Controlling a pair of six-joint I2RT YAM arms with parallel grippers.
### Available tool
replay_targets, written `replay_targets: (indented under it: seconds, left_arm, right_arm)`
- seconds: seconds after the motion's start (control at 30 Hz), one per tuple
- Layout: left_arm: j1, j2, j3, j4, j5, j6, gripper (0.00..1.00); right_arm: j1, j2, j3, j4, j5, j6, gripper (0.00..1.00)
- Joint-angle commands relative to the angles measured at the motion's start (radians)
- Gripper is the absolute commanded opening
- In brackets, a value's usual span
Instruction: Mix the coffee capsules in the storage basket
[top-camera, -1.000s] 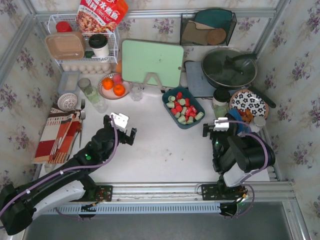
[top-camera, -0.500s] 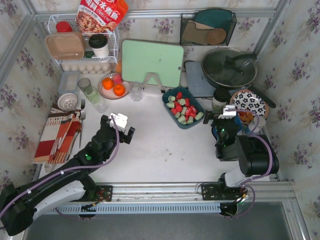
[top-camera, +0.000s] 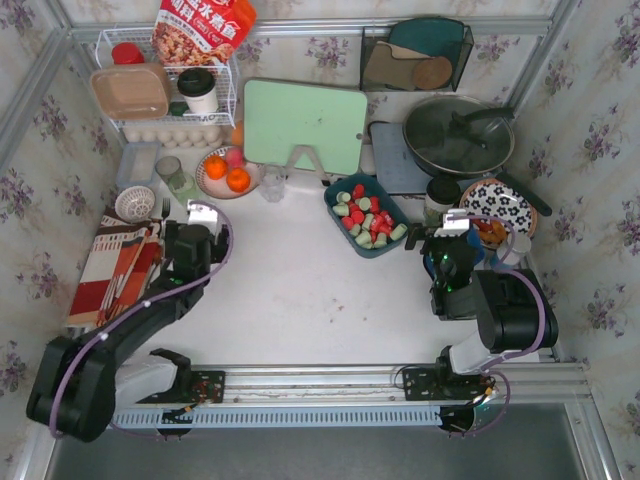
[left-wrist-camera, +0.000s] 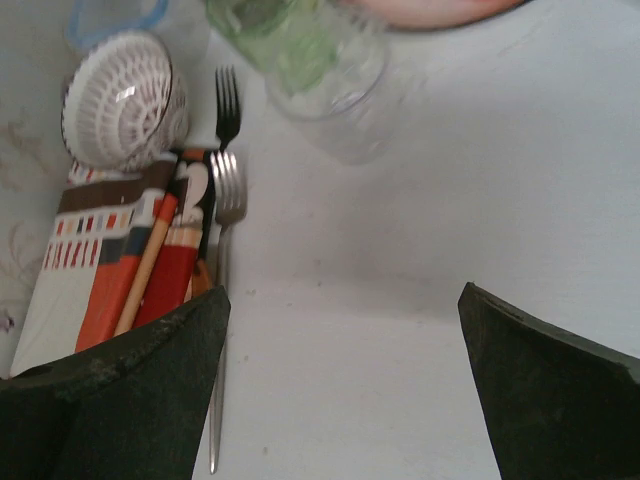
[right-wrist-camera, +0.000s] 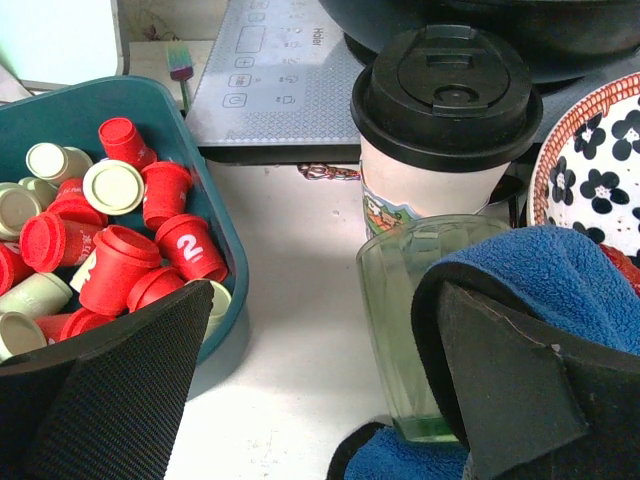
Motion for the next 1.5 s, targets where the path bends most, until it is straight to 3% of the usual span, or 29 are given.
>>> replay_targets:
  seconds: [0.0,0.07,0.1,0.17,0.4,0.53,0.6,0.7,0.8,0.87,0.97,1.47]
  left_arm:
    - [0.112,0.112,-0.01,0.046,-0.022,-0.056,0.99]
    - [0.18,0.172,-0.021,0.069,0.01,-0.098,1.0]
    - [0.186,0.185,0.022,-0.028,0.019,-0.125,1.0]
    - [0.193,0.216,0.058,-0.05,0.088,-0.126,1.0]
    - [0.218,0.362,0.12,0.117,0.218,-0.089,1.0]
    - [0.239,0.381,0.131,0.082,0.278,-0.076,1.0]
    - [0.269,0.279,0.029,0.179,0.35,-0.067,1.0]
    - [0.299,0.181,-0.17,0.527,0.349,-0.046,1.0]
    - [0.345,0.306,-0.271,0.819,0.293,-0.109,1.0]
    - [0.362,0.43,-0.199,0.79,0.295,-0.122,1.0]
    - [0.367,0.414,-0.054,0.502,0.493,-0.039,1.0]
    - [0.388,0.423,-0.036,0.474,0.502,-0.066,1.0]
  right_arm:
    - [0.001,0.002,0.004,0.007,0.017,0.008,1.0]
    - [0.001,0.001,0.004,0.007,0.018,0.008,1.0]
    - [0.001,0.001,0.004,0.007,0.018,0.008,1.0]
    - [0.001,0.002,0.005,0.007,0.018,0.008,1.0]
    - [0.001,0.001,0.005,0.007,0.018,0.008,1.0]
    - [0.001,0.002,0.004,0.007,0.018,0.008,1.0]
    - [0.002,0.001,0.005,0.007,0.018,0.008,1.0]
    - [0.001,0.001,0.004,0.007,0.019,0.008,1.0]
    - [0.001,0.001,0.005,0.007,0.019,0.008,1.0]
    - [0.001,0.001,0.005,0.007,0.018,0.008,1.0]
    - [0.001,0.001,0.004,0.007,0.018,0.009,1.0]
    - [0.001,0.002,0.005,0.007,0.018,0.008,1.0]
